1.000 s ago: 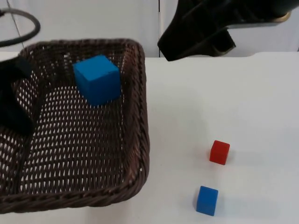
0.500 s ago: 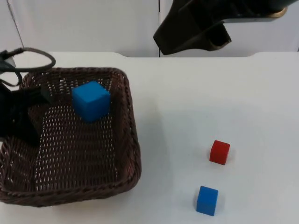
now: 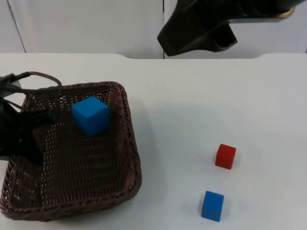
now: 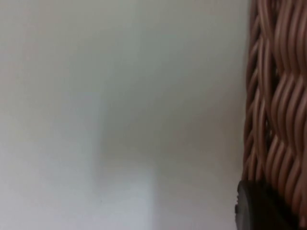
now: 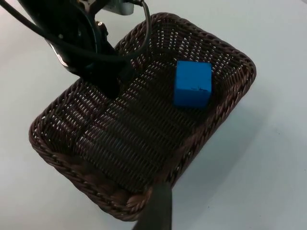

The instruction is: Pick up the basket with the left hand and place the largest block into the basket with the right hand.

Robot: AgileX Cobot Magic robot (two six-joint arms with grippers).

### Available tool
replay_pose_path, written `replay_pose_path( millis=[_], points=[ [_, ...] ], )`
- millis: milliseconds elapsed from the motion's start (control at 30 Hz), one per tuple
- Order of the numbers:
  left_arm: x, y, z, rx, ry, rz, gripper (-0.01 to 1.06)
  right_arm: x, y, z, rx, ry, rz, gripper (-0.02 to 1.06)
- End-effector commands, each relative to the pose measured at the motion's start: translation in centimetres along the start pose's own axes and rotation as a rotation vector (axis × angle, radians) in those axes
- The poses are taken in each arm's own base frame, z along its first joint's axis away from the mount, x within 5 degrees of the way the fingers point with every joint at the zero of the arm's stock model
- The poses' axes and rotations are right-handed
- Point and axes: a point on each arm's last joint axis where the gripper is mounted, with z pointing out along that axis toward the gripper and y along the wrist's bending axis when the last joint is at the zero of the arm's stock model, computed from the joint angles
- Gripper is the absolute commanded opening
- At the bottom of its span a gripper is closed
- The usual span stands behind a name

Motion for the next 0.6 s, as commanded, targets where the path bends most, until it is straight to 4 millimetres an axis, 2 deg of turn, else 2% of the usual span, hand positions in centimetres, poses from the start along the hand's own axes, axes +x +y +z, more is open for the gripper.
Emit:
replay_pose_path(
  millis=[0,367,400,467,500,567],
  points=[
    [-0.31,-0.06,-0.04,0.004,-0.02,-0.012,0.0,-0.06,0.0,-0.22,-0.001,-0.012,0.004,0.75],
    [-0.26,-0.04,-0.04,0.002,-0.015,-0.003,0.0,-0.07,0.0,-0.22,-0.001,-0.014,0.01,0.75],
    [-0.26,-0.04,-0.04,0.002,-0.015,-0.003,0.03,-0.07,0.0,-0.22,-0.001,-0.014,0.01,0.75],
    [-0.19,-0.09,-0.09,0.005,-0.008,-0.002,0.19,-0.07,0.0,-0.22,-0.001,-0.014,0.01,0.75],
    [-0.19,-0.09,-0.09,0.005,-0.008,-0.002,0.19,-0.07,0.0,-0.22,-0.001,-0.014,0.01,0.75],
    [-0.07,-0.2,-0.13,0.016,0.005,0.023,0.37,-0.07,0.0,-0.22,-0.001,-0.014,0.01,0.75]
  ],
)
